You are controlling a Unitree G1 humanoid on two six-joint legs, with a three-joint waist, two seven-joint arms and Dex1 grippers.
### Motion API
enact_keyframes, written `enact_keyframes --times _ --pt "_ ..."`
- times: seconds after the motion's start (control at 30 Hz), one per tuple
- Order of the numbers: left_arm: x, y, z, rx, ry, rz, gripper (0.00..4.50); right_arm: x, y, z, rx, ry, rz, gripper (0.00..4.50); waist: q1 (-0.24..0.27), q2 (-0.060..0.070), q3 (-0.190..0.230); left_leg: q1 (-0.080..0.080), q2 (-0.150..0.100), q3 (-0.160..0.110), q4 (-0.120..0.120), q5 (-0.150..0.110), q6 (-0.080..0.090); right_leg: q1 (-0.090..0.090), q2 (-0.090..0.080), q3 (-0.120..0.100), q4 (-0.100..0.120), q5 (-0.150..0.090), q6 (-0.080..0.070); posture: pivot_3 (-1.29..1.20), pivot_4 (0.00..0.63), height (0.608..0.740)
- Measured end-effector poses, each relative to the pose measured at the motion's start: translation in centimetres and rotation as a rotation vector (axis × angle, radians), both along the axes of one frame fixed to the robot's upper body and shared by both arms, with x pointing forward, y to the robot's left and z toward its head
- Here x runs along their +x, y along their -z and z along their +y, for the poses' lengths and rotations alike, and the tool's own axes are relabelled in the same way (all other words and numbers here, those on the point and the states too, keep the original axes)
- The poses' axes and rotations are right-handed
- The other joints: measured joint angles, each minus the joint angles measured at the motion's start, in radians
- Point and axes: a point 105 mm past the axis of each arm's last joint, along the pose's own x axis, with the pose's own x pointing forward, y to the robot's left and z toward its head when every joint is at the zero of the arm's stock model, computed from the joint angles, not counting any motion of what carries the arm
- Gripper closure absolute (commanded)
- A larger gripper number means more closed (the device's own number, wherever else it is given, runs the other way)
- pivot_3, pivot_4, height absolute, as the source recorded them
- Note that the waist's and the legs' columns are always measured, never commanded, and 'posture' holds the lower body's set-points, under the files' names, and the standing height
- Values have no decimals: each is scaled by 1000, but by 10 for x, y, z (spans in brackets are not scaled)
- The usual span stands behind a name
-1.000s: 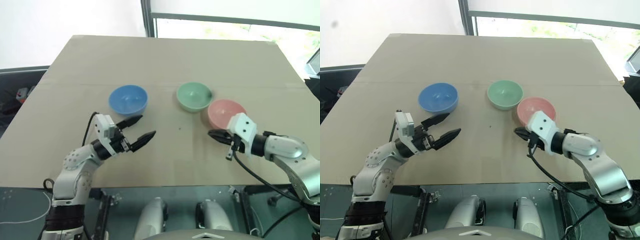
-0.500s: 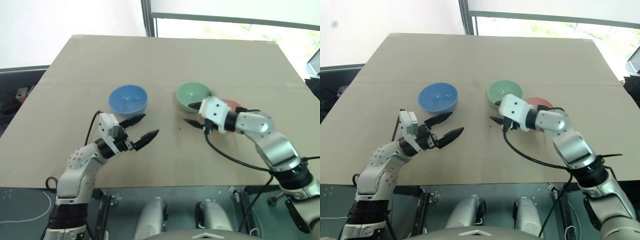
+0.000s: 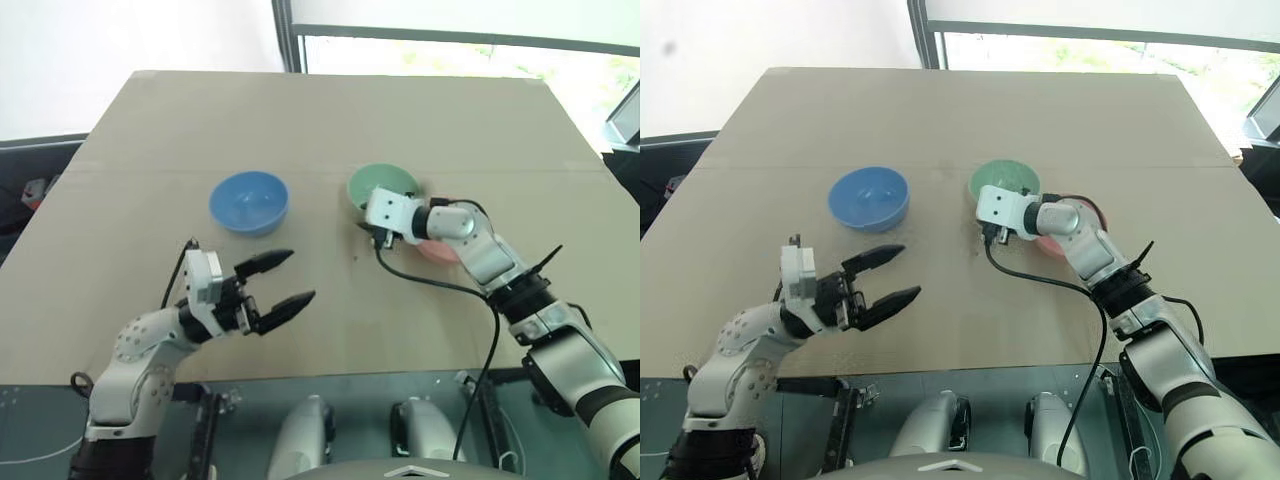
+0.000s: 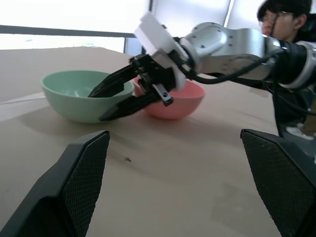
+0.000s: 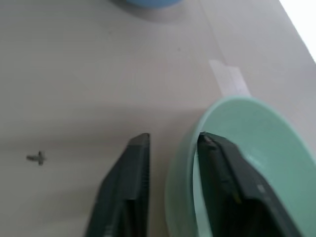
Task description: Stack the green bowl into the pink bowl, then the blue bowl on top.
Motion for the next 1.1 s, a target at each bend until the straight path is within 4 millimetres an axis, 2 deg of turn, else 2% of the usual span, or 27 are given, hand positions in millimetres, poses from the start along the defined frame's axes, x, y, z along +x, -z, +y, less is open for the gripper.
enact_keyframes --times 0.17,0.27,0.33,0.4,0.5,0.53,0.6,0.67,0.7,0.83,0.93,1.07,1.1 --pt "-1 0 -3 2 17 -9 0 0 1 2 1 -15 3 4475 0 0 0 0 0 0 0 0 0 0 0 0 0 0 0 0 150 740" --pt "-2 0 -4 3 21 -10 0 3 -8 0 36 -1 -3 4475 0 0 0 0 0 0 0 0 0 -1 0 0 1 0 0 0 150 740" --pt "-1 0 -6 4 24 -17 0 4 -26 -2 106 17 -17 4475 1 1 1 -1 0 0 0 0 0 -1 0 0 1 0 0 0 150 740" --pt "0 -2 -8 5 31 -29 0 4 -55 -7 176 28 -58 4475 2 1 1 -1 0 0 0 0 0 -1 0 0 1 0 0 0 150 740" --pt "3 -3 -12 2 49 -41 0 -5 -98 -25 241 42 -130 4475 8 1 1 -2 0 -1 -1 0 0 -1 -1 -1 1 0 0 0 150 740" --pt "4 -3 -15 -2 63 -41 0 -10 -107 -34 249 52 -146 4475 10 1 1 -2 0 -1 -1 0 0 -1 -1 -1 1 0 0 0 150 740" --pt "5 -3 -18 -5 81 -43 0 -17 -113 -45 250 71 -154 4475 12 1 0 -2 0 0 -1 0 0 -1 -1 -1 1 0 0 0 150 740" --pt "7 -3 -22 -3 106 -49 0 -27 -105 -61 232 107 -121 4475 12 1 0 -2 0 0 -1 0 0 -1 -1 -1 0 0 0 0 150 740" --pt "9 -3 -25 -6 123 -55 0 -34 -92 -70 220 135 -75 4475 15 1 0 -2 0 0 0 0 0 -1 -1 -1 0 0 0 0 150 740" --pt "13 1 -29 6 157 -48 0 -49 -73 -82 222 187 22 4475 10 1 1 -1 0 1 0 0 1 -1 -1 0 0 0 0 0 150 740" --pt "13 5 -32 13 172 -38 0 -56 -72 -83 235 198 42 4475 5 1 1 0 0 1 0 0 1 -1 -1 1 0 0 0 0 150 740" --pt "17 4 -32 21 175 -54 0 -61 -58 -88 247 249 99 4475 7 1 1 -1 0 1 0 0 1 -1 -1 1 0 0 0 0 150 740" --pt "17 4 -32 22 174 -53 0 -61 -56 -89 255 252 113 4125 8 1 1 -1 0 1 0 0 1 -1 -1 1 0 0 0 0 150 740"
